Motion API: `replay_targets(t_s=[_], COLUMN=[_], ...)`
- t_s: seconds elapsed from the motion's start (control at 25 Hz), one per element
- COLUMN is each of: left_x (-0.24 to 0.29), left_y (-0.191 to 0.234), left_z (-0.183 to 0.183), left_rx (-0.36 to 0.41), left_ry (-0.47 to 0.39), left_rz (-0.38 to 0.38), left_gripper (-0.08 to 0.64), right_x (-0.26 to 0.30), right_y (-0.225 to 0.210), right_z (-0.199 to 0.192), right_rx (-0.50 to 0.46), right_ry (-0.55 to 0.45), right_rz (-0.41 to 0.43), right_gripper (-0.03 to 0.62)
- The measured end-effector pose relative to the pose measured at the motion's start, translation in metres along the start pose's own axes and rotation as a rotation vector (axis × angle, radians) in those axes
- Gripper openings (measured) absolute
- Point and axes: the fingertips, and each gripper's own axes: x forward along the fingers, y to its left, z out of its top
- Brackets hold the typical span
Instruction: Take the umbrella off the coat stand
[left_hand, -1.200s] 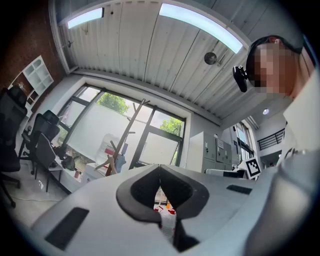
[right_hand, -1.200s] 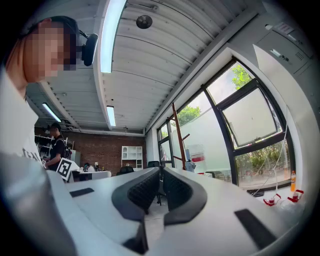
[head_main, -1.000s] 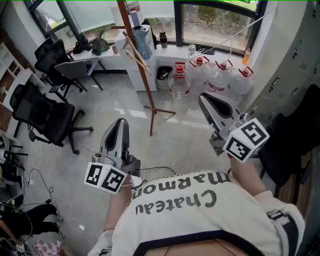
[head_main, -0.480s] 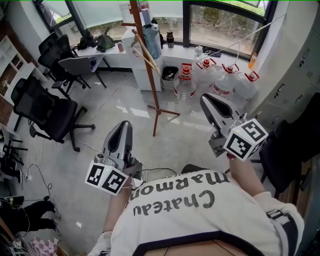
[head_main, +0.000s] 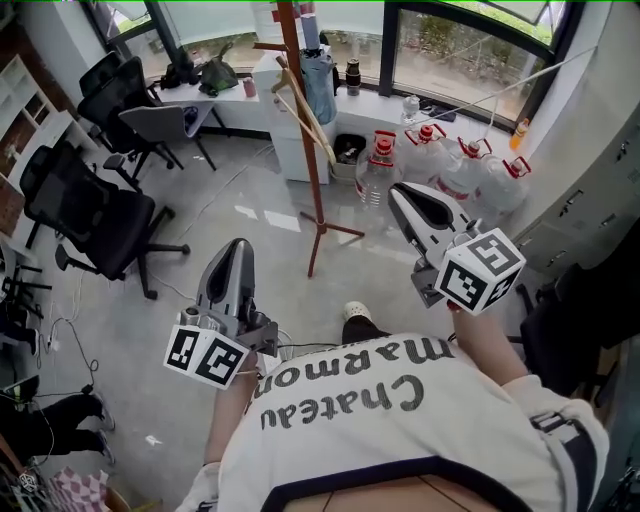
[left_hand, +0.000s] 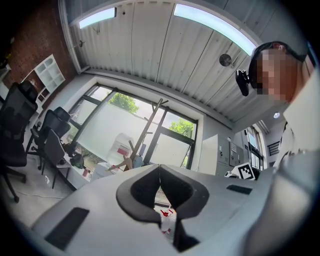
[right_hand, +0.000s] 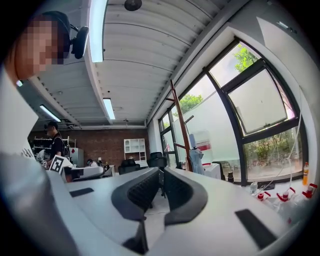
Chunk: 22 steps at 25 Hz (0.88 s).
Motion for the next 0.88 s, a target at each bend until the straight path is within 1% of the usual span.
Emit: replay_targets(t_s=[0.16, 0.36, 0.52, 0.88], left_x=[0.027, 0.070, 0.095, 0.137], left_y=[0.023, 0.046, 0.071, 0.121], left_z=[0.007, 0.018, 0.023, 0.010], left_rx=[0.013, 0.039, 0.045, 0.024], left_ry=[-0.013, -0.026, -0.021, -0.012], left_rz=[0.037, 0.076, 0.119, 0.208], left_gripper=[0.023, 0.023, 0.023, 0.023], right_x=[0.042, 0.094, 0.133, 0.202], right_y=[-0.026, -0.060, -0.084, -0.138], right_z=[0.007, 0.025, 0.037, 0.031], right_rx=[0.006, 0.004, 0.004, 0.006], right_ry=[0.006, 0.001, -0.010, 0.020], right_rz=[0.027, 0.075, 0.099, 0.127], right_gripper=[0.044, 0.044, 0.044, 0.044])
